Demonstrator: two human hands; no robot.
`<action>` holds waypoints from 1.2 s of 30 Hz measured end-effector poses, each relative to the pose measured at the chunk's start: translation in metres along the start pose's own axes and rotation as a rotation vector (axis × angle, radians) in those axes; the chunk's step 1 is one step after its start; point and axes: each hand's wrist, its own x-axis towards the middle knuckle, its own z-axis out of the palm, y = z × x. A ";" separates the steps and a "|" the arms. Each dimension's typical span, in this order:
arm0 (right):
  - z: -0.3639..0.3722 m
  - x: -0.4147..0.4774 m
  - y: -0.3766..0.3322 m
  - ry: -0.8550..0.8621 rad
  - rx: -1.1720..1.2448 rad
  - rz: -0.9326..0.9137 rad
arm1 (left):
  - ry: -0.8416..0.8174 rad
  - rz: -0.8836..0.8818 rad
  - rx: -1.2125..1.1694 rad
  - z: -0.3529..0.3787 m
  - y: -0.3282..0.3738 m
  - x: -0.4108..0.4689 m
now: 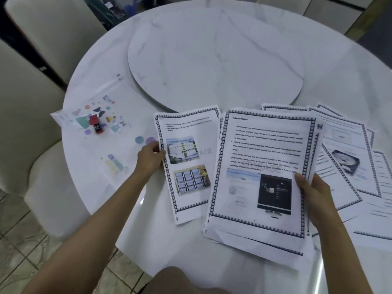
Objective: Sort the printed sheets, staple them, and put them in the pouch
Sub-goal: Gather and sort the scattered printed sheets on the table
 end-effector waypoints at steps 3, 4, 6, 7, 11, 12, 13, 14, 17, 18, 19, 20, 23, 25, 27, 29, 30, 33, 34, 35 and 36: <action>0.000 -0.001 -0.004 -0.031 0.026 -0.011 | -0.096 0.023 0.084 0.006 0.002 -0.009; -0.001 -0.001 -0.005 -0.034 0.044 -0.009 | -0.112 0.034 0.116 0.009 0.002 -0.013; -0.001 0.001 -0.005 -0.035 0.091 0.011 | -0.132 0.057 0.160 0.015 0.001 -0.019; 0.000 0.002 -0.006 -0.034 0.120 0.022 | -0.141 0.063 0.178 0.018 0.000 -0.021; 0.004 -0.001 -0.012 -0.092 0.205 0.019 | -0.078 0.123 0.217 0.029 0.002 -0.033; 0.004 -0.002 -0.012 -0.106 0.229 0.015 | -0.051 0.156 0.173 0.031 0.005 -0.038; 0.005 -0.002 -0.012 -0.124 0.256 0.003 | -0.040 0.182 0.100 0.032 0.009 -0.043; 0.006 -0.002 -0.014 -0.141 0.276 -0.005 | -0.059 0.200 0.012 0.033 0.014 -0.049; 0.011 -0.005 -0.020 -0.185 0.322 -0.033 | -0.250 0.191 -0.232 0.036 0.029 -0.064; 0.014 -0.007 -0.023 -0.203 0.331 -0.040 | -0.293 0.177 -0.272 0.039 0.031 -0.066; 0.016 -0.008 -0.025 -0.218 0.339 -0.052 | -0.302 0.166 -0.288 0.041 0.033 -0.068; 0.019 -0.009 -0.027 -0.227 0.345 -0.060 | -0.289 0.157 -0.294 0.043 0.034 -0.069; 0.023 -0.010 -0.025 -0.215 0.328 -0.076 | -0.290 0.137 -0.311 0.048 0.035 -0.071; 0.025 -0.009 -0.020 -0.194 0.334 -0.063 | -0.356 0.094 -0.335 0.048 0.037 -0.074; 0.027 -0.009 -0.014 -0.177 0.321 -0.039 | -0.401 0.038 -0.360 0.048 0.037 -0.077; 0.028 -0.010 -0.010 -0.185 0.291 -0.022 | -0.368 0.026 -0.376 0.049 0.037 -0.078; 0.029 -0.011 -0.008 -0.201 0.279 -0.018 | -0.342 0.047 -0.377 0.049 0.036 -0.079; 0.031 -0.013 -0.006 -0.242 0.269 -0.012 | -0.294 0.098 -0.393 0.051 0.037 -0.085; 0.032 -0.014 -0.007 -0.248 0.272 -0.012 | -0.274 0.124 -0.397 0.052 0.036 -0.087; 0.032 -0.014 -0.007 -0.255 0.277 -0.012 | -0.246 0.153 -0.394 0.052 0.035 -0.089; 0.033 -0.014 -0.008 -0.265 0.283 -0.011 | -0.217 0.182 -0.391 0.051 0.035 -0.092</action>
